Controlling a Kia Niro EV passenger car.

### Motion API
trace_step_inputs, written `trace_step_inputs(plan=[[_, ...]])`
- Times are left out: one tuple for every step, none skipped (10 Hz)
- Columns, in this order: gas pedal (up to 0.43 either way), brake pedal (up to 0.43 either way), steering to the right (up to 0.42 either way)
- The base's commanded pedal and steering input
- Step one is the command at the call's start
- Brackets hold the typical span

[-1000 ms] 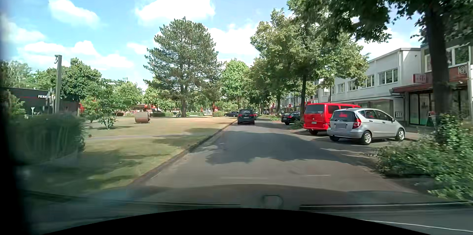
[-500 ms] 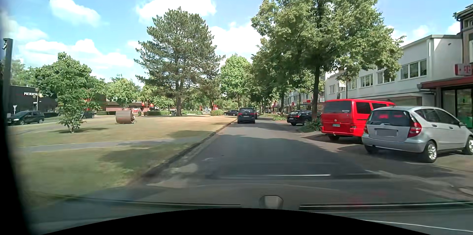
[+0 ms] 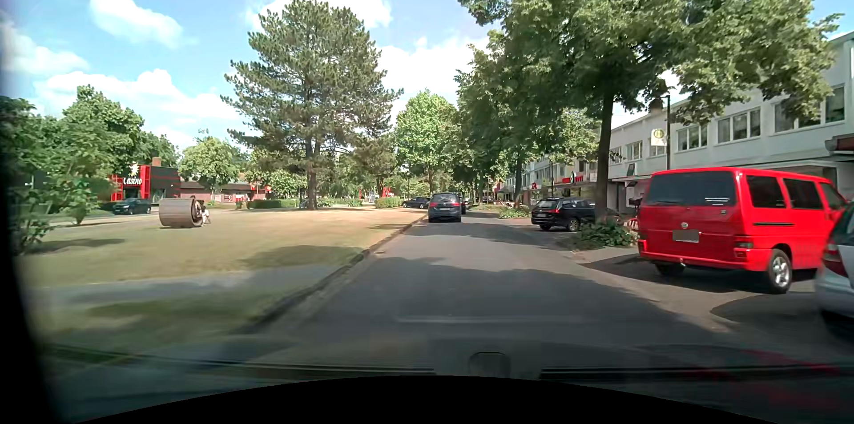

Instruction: Follow the waypoints while adhering to traffic rules and regulations

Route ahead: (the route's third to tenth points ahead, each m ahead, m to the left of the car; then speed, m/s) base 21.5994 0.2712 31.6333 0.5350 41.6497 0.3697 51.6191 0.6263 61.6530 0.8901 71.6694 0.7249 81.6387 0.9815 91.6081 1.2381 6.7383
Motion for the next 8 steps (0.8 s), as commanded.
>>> trace_step_inputs(plan=[[0.098, 0.006, 0.005], [0.098, 0.006, 0.005], [0.098, 0.006, 0.005], [0.079, 0.006, 0.006], [0.079, 0.006, 0.008], [0.079, 0.006, 0.009], [0.079, 0.006, 0.009], [0.079, 0.006, 0.009]])
